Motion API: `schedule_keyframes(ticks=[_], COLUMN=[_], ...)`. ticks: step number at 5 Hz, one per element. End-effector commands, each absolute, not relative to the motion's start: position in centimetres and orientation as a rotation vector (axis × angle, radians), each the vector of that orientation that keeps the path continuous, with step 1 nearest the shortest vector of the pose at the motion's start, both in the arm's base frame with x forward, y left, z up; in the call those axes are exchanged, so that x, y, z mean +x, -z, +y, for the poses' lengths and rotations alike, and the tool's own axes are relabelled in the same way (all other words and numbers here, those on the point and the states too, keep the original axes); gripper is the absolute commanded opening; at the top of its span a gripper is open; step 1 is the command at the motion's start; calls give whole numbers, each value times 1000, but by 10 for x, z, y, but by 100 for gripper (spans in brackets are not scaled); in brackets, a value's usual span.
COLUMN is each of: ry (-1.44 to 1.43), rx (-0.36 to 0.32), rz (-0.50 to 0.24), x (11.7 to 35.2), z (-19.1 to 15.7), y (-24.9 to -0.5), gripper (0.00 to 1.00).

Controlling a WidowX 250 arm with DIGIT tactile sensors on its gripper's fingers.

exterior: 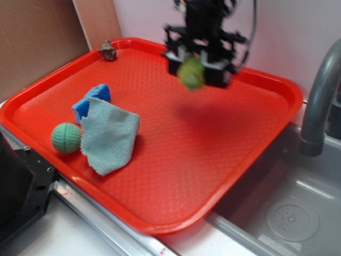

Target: Grab the green animal.

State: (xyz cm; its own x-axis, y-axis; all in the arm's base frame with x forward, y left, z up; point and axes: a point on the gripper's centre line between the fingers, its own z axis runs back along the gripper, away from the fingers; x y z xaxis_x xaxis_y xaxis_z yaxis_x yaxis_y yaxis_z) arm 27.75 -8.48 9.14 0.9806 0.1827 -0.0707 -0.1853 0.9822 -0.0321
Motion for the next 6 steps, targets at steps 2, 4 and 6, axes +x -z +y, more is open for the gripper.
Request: schedule_keyframes(ticks=[2, 4, 6], ry=[-340, -290, -173], rx=[11, 32, 59], rz=[-74, -125, -135], x=[185, 221, 248], z=[5, 40, 20], y=[-164, -174, -179], gripper=[0, 0, 0])
